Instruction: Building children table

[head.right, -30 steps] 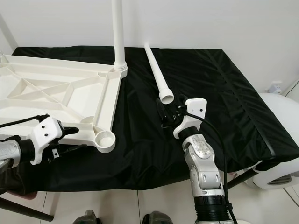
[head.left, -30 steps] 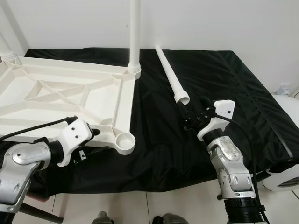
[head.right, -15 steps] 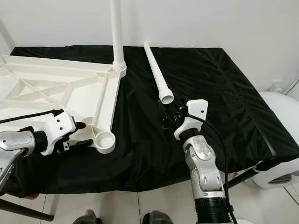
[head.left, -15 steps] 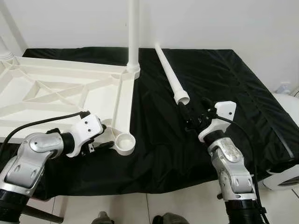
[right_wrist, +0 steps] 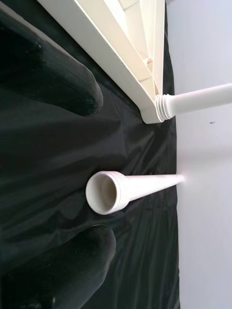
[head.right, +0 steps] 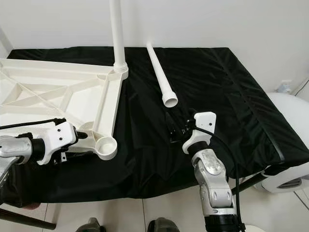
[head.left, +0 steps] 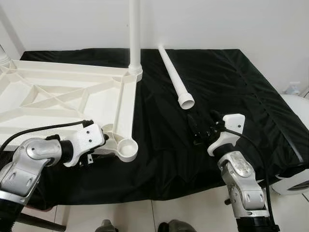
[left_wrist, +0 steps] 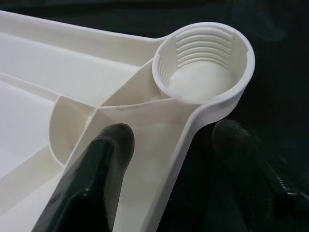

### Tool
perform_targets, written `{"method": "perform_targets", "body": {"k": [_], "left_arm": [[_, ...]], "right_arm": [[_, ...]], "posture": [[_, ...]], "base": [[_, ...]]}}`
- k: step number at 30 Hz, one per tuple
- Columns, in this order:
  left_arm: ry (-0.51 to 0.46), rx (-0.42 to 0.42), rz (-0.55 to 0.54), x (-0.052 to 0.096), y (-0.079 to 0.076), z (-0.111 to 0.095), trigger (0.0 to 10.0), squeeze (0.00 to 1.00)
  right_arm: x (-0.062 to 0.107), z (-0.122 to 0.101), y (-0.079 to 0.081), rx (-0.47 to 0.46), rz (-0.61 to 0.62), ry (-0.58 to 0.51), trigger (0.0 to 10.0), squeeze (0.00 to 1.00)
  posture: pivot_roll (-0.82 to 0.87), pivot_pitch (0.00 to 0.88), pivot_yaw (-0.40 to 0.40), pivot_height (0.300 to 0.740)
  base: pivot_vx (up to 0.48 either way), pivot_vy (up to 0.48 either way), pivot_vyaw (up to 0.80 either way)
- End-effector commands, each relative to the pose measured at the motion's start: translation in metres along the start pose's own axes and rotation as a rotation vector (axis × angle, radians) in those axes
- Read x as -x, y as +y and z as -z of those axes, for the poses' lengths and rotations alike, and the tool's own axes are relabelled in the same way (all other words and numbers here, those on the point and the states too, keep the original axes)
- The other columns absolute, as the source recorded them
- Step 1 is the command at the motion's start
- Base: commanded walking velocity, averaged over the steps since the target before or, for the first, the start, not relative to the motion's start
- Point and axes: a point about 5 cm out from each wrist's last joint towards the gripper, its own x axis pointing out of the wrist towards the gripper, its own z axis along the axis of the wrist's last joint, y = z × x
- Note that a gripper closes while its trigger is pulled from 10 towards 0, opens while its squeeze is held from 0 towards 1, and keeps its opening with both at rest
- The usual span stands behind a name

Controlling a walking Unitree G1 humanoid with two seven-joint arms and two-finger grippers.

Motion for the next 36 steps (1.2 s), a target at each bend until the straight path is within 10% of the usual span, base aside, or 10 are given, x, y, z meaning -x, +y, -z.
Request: {"method": "perform_targets", "body": {"k": [1, 16, 36], "left_arm": [[0.006, -0.005, 0.019, 0.0, -0.002, 0.0, 10.0, 0.0], [0.066, -0.018, 0.019, -0.032, -0.003, 0.006, 10.0, 0.0], [-0.158, -0.07, -0.005, -0.089, 0.012, -0.057, 10.0, 0.0]], "right_arm": [[-0.002, -0.004, 0.001, 0.012, -0.007, -0.009, 10.0, 0.0], [-0.003, -0.006, 0.004, 0.01, -0.01, -0.012, 10.0, 0.0], [-0.008, -0.005, 0.01, -0.009, -0.021, -0.004, 10.0, 0.0]], "posture": [[-0.02, 0.051, -0.031, 0.74], [-0.02, 0.056, -0.033, 0.74], [-0.06, 0.065, -0.047, 0.74]], "base": [[0.0, 0.0, 0.0], [0.0, 0.0, 0.0], [0.0, 0.0, 0.0]]}}
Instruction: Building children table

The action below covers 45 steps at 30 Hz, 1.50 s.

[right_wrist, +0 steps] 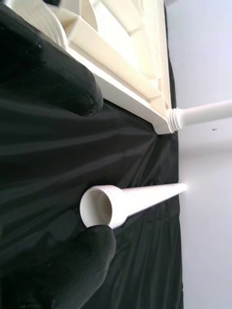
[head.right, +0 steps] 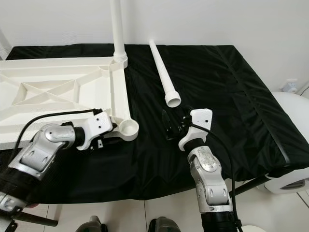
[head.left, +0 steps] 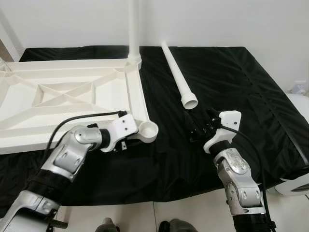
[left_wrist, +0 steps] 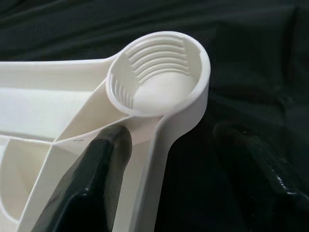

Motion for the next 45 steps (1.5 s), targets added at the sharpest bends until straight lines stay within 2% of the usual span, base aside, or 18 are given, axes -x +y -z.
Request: {"method": "perform_targets", "body": {"k": [1, 6, 9, 10, 13, 19, 21, 22, 26, 28, 29, 31, 35, 37, 40, 41, 44, 45], "left_arm": [[-0.068, -0.055, 0.001, -0.011, -0.002, -0.019, 10.0, 0.0], [-0.09, -0.065, 0.018, -0.016, -0.005, -0.025, 10.0, 0.0], [-0.108, -0.083, 0.077, -0.016, -0.019, -0.028, 10.0, 0.0], [-0.108, -0.083, 0.077, -0.016, -0.019, -0.028, 10.0, 0.0], [-0.106, -0.094, 0.136, -0.011, -0.033, -0.025, 10.0, 0.0], [-0.118, -0.099, 0.14, -0.002, -0.036, -0.025, 10.0, 0.0], [-0.203, -0.054, 0.071, 0.012, -0.022, -0.038, 10.0, 0.0], [-0.226, -0.04, 0.05, 0.014, -0.019, -0.041, 10.0, 0.0], [-0.307, 0.024, -0.025, 0.017, -0.011, -0.052, 10.0, 0.0], [-0.371, 0.093, -0.135, 0.017, -0.001, -0.062, 10.0, 0.0], [-0.371, 0.093, -0.135, 0.017, -0.001, -0.062, 10.0, 0.0], [-0.398, 0.161, -0.23, 0.016, 0.006, -0.068, 10.0, 0.0], [-0.412, 0.191, -0.275, 0.015, 0.009, -0.07, 10.0, 0.0], [-0.456, 0.257, -0.315, 0.013, 0.011, -0.075, 10.0, 0.0], [-0.492, 0.303, -0.332, 0.01, 0.008, -0.081, 10.0, 0.0], [-0.492, 0.303, -0.332, 0.01, 0.008, -0.081, 10.0, 0.0], [-0.546, 0.396, -0.384, 0.006, 0.009, -0.09, 10.0, 0.0], [-0.546, 0.396, -0.384, 0.006, 0.009, -0.09, 10.0, 0.0]], "right_arm": [[-0.002, -0.001, 0.001, 0.006, -0.009, 0.004, 10.0, 0.0], [-0.004, -0.001, 0.001, 0.004, -0.01, 0.005, 10.0, 0.0], [-0.005, -0.001, 0.001, 0.007, -0.006, 0.008, 10.0, 0.0], [-0.005, -0.001, 0.001, 0.007, -0.006, 0.008, 10.0, 0.0], [-0.007, 0.001, -0.002, 0.019, 0.008, 0.005, 10.0, 0.0], [-0.011, 0.006, -0.009, 0.016, 0.042, 0.014, 10.0, 0.0], [-0.017, 0.011, -0.015, -0.014, 0.054, 0.02, 10.0, 0.0], [-0.018, 0.012, -0.016, -0.016, 0.057, 0.023, 10.0, 0.0], [-0.021, 0.015, -0.017, -0.048, 0.061, 0.024, 10.0, 0.0], [-0.027, 0.018, -0.018, -0.111, 0.077, 0.023, 10.0, 0.0], [-0.027, 0.018, -0.018, -0.111, 0.077, 0.023, 10.0, 0.0], [-0.033, 0.024, -0.015, -0.172, 0.082, 0.029, 10.0, 0.0], [-0.036, 0.026, -0.012, -0.207, 0.075, 0.03, 10.0, 0.0], [-0.044, 0.03, -0.006, -0.261, 0.066, 0.032, 10.0, 0.0], [-0.054, 0.033, -0.002, -0.307, 0.062, 0.034, 10.0, 0.0], [-0.054, 0.033, -0.002, -0.307, 0.062, 0.034, 10.0, 0.0], [-0.066, 0.033, 0.001, -0.337, 0.052, 0.025, 10.0, 0.0], [-0.066, 0.033, 0.001, -0.337, 0.052, 0.025, 10.0, 0.0]], "posture": [[-0.06, 0.067, -0.046, 0.74], [-0.06, 0.067, -0.045, 0.74], [-0.06, 0.068, -0.037, 0.74], [-0.06, 0.068, -0.037, 0.74], [-0.05, 0.065, -0.027, 0.74], [-0.05, 0.066, -0.018, 0.74], [-0.05, 0.075, -0.009, 0.74], [-0.05, 0.075, -0.009, 0.74], [-0.04, 0.085, -0.002, 0.74], [-0.04, 0.093, -0.001, 0.74], [-0.04, 0.093, -0.001, 0.74], [-0.05, 0.111, -0.004, 0.74], [-0.05, 0.122, -0.012, 0.74], [-0.06, 0.132, -0.02, 0.74], [-0.07, 0.154, -0.041, 0.74], [-0.07, 0.154, -0.041, 0.74], [-0.07, 0.158, -0.053, 0.74], [-0.07, 0.158, -0.053, 0.74]], "base": [[0.0, 0.0, 0.0], [0.0, 0.0, 0.0], [0.0, 0.0, 0.0], [0.0, 0.0, 0.0], [0.0, 0.0, 0.0], [0.0, 0.0, 0.0], [0.0, 0.0, 0.0], [0.0, 0.0, 0.0], [0.0, 0.0, 0.0], [0.0, 0.0, 0.0], [0.0, 0.0, 0.0], [0.0, 0.0, 0.0], [0.0, 0.0, 0.0], [0.0, 0.0, 0.0], [0.0, 0.0, 0.0], [0.0, 0.0, 0.0], [0.0, 0.0, 0.0], [0.0, 0.0, 0.0]]}}
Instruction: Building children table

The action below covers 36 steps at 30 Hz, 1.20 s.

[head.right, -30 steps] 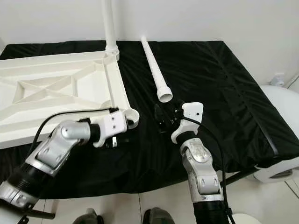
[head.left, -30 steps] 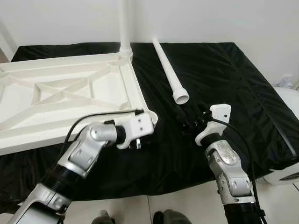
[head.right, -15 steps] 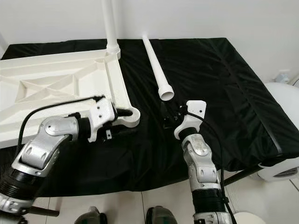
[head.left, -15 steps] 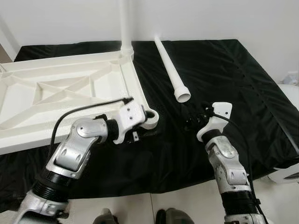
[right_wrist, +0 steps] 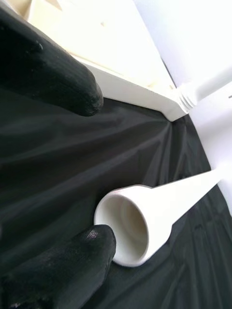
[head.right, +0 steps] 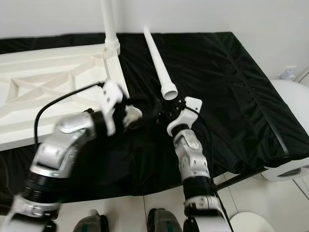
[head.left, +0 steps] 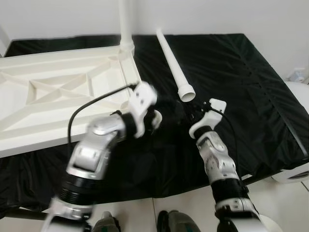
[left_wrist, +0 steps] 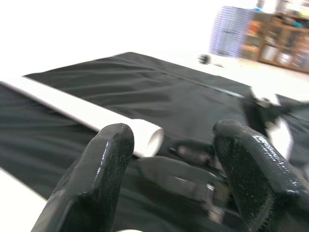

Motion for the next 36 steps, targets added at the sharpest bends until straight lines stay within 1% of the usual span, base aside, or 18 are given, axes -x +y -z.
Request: {"method": "perform_targets", "body": {"k": [1, 4, 5, 7, 8, 11, 21, 22, 24, 29, 31, 36], "left_arm": [[-0.002, 0.033, -0.035, 0.0, 0.0, -0.001, 10.0, 0.0], [-0.012, 0.053, -0.033, -0.004, -0.007, -0.002, 10.0, 0.0], [-0.012, 0.053, -0.033, -0.004, -0.007, -0.002, 10.0, 0.0], [-0.016, 0.068, -0.029, -0.006, -0.014, -0.005, 10.0, 0.0], [-0.016, 0.068, -0.029, -0.006, -0.014, -0.005, 10.0, 0.0], [-0.006, 0.062, -0.023, -0.005, -0.021, -0.006, 10.0, 0.0], [0.002, 0.063, -0.074, -0.003, -0.022, -0.009, 10.0, 0.0], [0.004, 0.06, -0.092, -0.002, -0.022, -0.011, 10.0, 0.0], [0.004, 0.06, -0.098, -0.002, -0.022, -0.012, 10.0, 0.0], [0.007, 0.058, -0.11, 0.0, -0.022, -0.015, 10.0, 0.0], [0.011, 0.053, -0.117, 0.001, -0.023, -0.016, 10.0, 0.0], [0.016, 0.05, -0.126, 0.002, -0.023, -0.017, 10.0, 0.0]], "right_arm": [[-0.001, 0.004, -0.003, -0.003, 0.007, 0.006, 10.0, 0.0], [-0.008, 0.001, -0.003, -0.003, 0.008, -0.004, 10.0, 0.0], [-0.008, 0.001, -0.003, -0.003, 0.008, -0.004, 10.0, 0.0], [-0.014, -0.003, -0.005, -0.015, 0.017, -0.018, 10.0, 0.0], [-0.014, -0.003, -0.005, -0.015, 0.017, -0.018, 10.0, 0.0], [-0.02, -0.004, -0.008, -0.036, 0.036, -0.028, 10.0, 0.0], [-0.025, -0.002, -0.013, -0.071, 0.059, -0.024, 10.0, 0.0], [-0.029, -0.001, -0.014, -0.09, 0.063, -0.022, 10.0, 0.0], [-0.03, -0.001, -0.014, -0.095, 0.061, -0.021, 10.0, 0.0], [-0.035, -0.003, -0.012, -0.112, 0.052, -0.025, 10.0, 0.0], [-0.04, -0.006, -0.009, -0.125, 0.043, -0.029, 10.0, 0.0], [-0.046, -0.009, -0.005, -0.14, 0.029, -0.029, 10.0, 0.0]], "posture": [[-0.07, 0.158, -0.054, 0.74], [-0.05, 0.156, -0.054, 0.74], [-0.05, 0.156, -0.054, 0.74], [-0.03, 0.16, -0.051, 0.74], [-0.03, 0.16, -0.051, 0.74], [-0.01, 0.167, -0.045, 0.74], [0.02, 0.185, -0.044, 0.74], [0.04, 0.196, -0.042, 0.74], [0.04, 0.196, -0.042, 0.74], [0.05, 0.209, -0.039, 0.74], [0.06, 0.222, -0.035, 0.74], [0.07, 0.233, -0.038, 0.74]], "base": [[0.0, 0.0, 0.0], [0.0, 0.0, 0.0], [0.0, 0.0, 0.0], [0.0, 0.0, 0.0], [0.0, 0.0, 0.0], [0.0, 0.0, 0.0], [0.0, 0.0, 0.0], [0.0, 0.0, 0.0], [0.0, 0.0, 0.0], [0.0, 0.0, 0.0], [0.0, 0.0, 0.0], [0.0, 0.0, 0.0]]}}
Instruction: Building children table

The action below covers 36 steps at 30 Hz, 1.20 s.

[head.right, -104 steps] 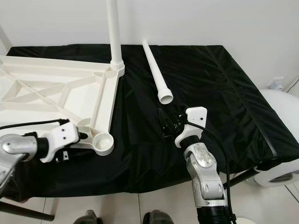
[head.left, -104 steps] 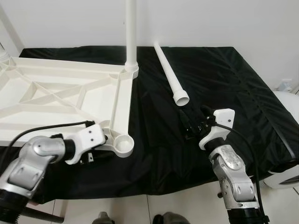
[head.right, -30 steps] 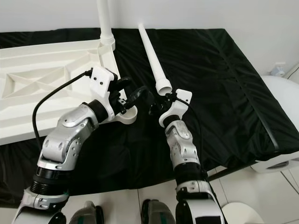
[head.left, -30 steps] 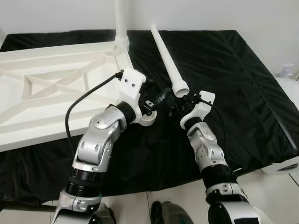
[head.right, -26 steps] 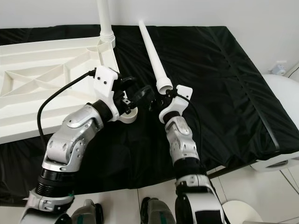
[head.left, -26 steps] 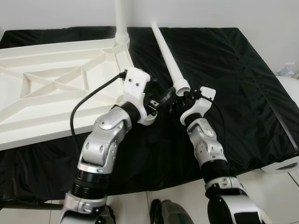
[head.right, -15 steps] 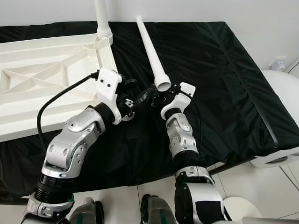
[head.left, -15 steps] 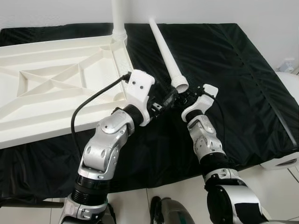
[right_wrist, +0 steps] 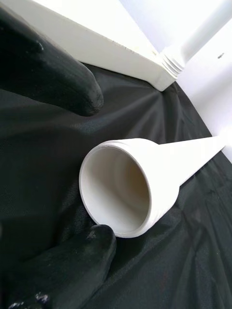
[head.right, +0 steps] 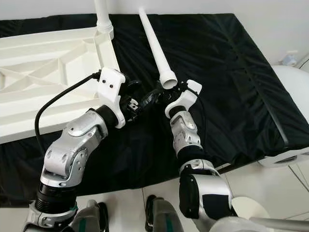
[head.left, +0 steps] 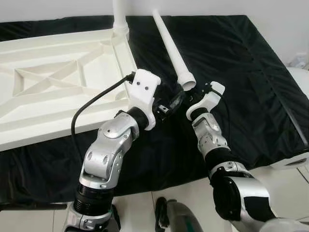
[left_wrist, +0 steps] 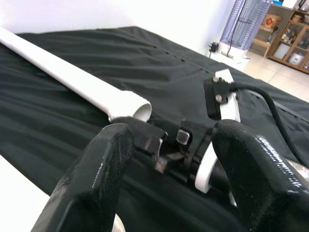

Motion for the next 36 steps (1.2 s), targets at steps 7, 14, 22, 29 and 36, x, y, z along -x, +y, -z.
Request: {"method": "perform_targets", "body": {"k": [7, 14, 22, 29, 36], "left_arm": [[0.002, -0.002, -0.09, 0.004, 0.001, -0.004, 10.0, 0.0], [0.003, -0.002, -0.1, 0.005, 0.002, -0.005, 10.0, 0.0], [0.001, -0.002, -0.105, 0.006, 0.003, -0.006, 10.0, 0.0], [0.0, -0.004, -0.113, 0.006, 0.004, -0.007, 10.0, 0.0], [-0.003, -0.004, -0.123, 0.008, 0.005, -0.008, 10.0, 0.0]], "right_arm": [[-0.003, 0.01, 0.013, -0.035, -0.04, 0.029, 10.0, 0.0], [-0.001, 0.016, 0.024, -0.038, -0.07, 0.014, 10.0, 0.0], [0.003, 0.021, 0.027, -0.051, -0.071, 0.006, 10.0, 0.0], [0.004, 0.02, 0.034, -0.067, -0.109, -0.007, 10.0, 0.0], [0.009, 0.023, 0.039, -0.082, -0.109, -0.012, 10.0, 0.0]], "posture": [[0.08, 0.239, -0.049, 0.74], [0.08, 0.238, -0.054, 0.74], [0.08, 0.236, -0.057, 0.74], [0.08, 0.235, -0.061, 0.74], [0.09, 0.234, -0.066, 0.74]], "base": [[0.0, 0.0, 0.0], [0.0, 0.0, 0.0], [0.0, 0.0, 0.0], [0.0, 0.0, 0.0], [0.0, 0.0, 0.0]]}}
